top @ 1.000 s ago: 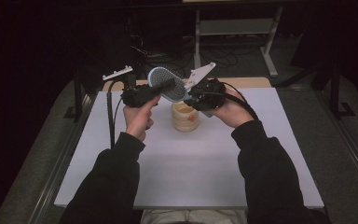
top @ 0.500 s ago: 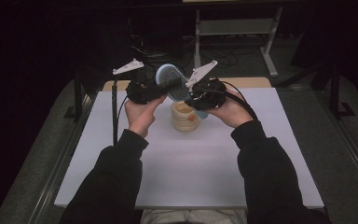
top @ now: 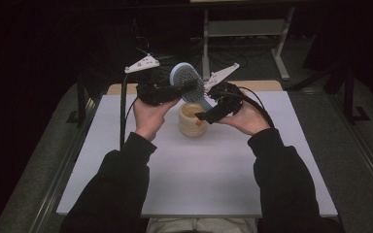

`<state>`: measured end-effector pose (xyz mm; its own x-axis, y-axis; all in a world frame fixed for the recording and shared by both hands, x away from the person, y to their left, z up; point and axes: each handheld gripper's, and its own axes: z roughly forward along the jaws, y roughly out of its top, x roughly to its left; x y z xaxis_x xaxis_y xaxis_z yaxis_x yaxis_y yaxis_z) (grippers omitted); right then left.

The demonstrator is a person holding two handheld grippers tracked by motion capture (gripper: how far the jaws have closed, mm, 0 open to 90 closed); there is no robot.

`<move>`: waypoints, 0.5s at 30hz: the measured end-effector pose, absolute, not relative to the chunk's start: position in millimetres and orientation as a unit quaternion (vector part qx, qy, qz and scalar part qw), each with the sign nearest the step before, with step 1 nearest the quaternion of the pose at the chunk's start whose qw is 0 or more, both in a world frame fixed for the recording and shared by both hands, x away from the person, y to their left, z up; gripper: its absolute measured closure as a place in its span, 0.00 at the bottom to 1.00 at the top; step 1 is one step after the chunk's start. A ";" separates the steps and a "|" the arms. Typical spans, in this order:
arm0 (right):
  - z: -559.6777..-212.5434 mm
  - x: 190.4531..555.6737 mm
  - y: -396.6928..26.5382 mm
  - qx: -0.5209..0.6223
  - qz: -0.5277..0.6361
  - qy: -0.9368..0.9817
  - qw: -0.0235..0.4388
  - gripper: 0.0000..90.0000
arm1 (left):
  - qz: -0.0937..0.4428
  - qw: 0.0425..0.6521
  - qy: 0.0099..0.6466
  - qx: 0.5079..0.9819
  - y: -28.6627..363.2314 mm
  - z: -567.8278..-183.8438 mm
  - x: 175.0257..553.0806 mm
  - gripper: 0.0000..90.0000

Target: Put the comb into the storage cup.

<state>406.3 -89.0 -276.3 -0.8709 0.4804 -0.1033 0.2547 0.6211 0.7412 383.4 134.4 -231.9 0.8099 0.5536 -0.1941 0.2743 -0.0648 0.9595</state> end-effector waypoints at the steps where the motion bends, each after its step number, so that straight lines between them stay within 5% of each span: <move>1: -277.0 406.2 -91.4 0.209 0.388 0.887 0.142 0.08 | 0.115 0.618 0.286 0.723 134.4 -230.8 384.0 0.61; 3: -279.4 405.8 -95.7 0.221 0.391 0.882 0.142 0.00 | 0.116 0.616 0.289 0.723 134.2 -229.6 386.0 0.61; 15: -297.2 402.5 -120.6 0.243 0.406 0.871 0.132 0.00 | 0.125 0.602 0.301 0.728 141.0 -231.9 400.5 0.61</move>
<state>402.5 -120.6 -297.2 -0.8469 0.5308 -0.0319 0.3172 0.5523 0.7709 400.5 141.0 -231.9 0.7872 0.5896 -0.1808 0.2883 -0.0927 0.9530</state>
